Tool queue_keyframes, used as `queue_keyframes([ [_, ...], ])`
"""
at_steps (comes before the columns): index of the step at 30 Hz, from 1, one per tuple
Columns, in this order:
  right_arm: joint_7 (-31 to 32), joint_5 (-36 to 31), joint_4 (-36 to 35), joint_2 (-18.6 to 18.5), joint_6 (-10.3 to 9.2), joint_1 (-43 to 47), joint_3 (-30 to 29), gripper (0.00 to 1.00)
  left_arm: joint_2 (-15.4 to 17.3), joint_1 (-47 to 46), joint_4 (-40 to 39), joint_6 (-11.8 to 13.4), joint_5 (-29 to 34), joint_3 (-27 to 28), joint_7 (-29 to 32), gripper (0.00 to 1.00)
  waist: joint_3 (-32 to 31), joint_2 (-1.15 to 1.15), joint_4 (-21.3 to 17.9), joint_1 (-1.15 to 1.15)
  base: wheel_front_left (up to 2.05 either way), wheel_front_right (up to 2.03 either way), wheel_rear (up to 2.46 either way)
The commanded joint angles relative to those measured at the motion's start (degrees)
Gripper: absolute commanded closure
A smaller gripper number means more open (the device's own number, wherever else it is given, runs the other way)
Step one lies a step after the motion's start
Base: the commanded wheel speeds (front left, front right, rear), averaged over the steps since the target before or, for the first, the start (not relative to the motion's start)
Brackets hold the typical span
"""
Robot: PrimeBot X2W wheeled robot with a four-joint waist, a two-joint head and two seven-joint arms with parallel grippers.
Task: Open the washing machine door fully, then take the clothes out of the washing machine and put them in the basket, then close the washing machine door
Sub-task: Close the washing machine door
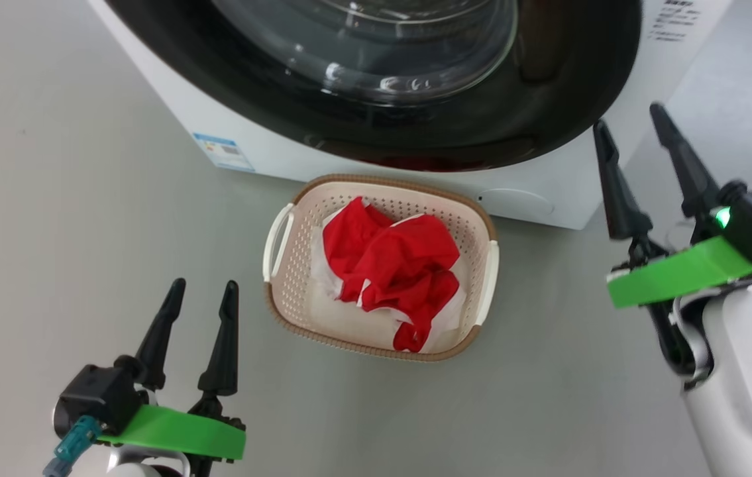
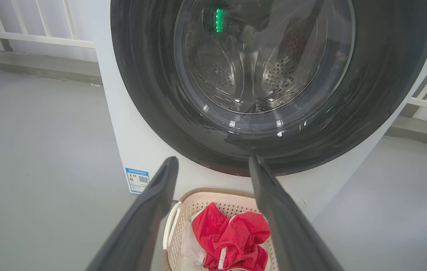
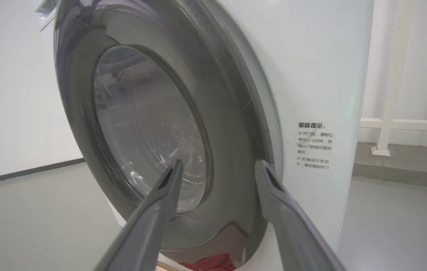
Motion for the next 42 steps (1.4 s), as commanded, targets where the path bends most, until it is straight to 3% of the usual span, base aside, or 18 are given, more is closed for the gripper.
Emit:
queue_keyframes([
  [1,-0.1,0.5,-1.9,0.7,-0.06,1.9,1.5,0.0,1.3,0.7,-1.1,-0.3,0.9,2.4,-0.3,0.0,-2.1,0.0,-2.2,0.0,0.0,0.0,0.0],
  [25,-0.1,0.7,-4.6,3.5,-0.06,20.3,-4.1,0.0,4.6,5.1,-0.6,-0.3,1.2,4.3,-0.3,0.0,-9.8,0.0,-10.8,0.0,0.0,0.0,0.0],
  [42,-0.1,1.1,-5.7,4.0,-0.06,27.0,-6.9,0.0,5.1,8.5,-1.7,-0.3,1.8,6.7,-0.3,0.0,-12.5,0.0,-15.6,0.0,0.0,0.0,0.0],
])
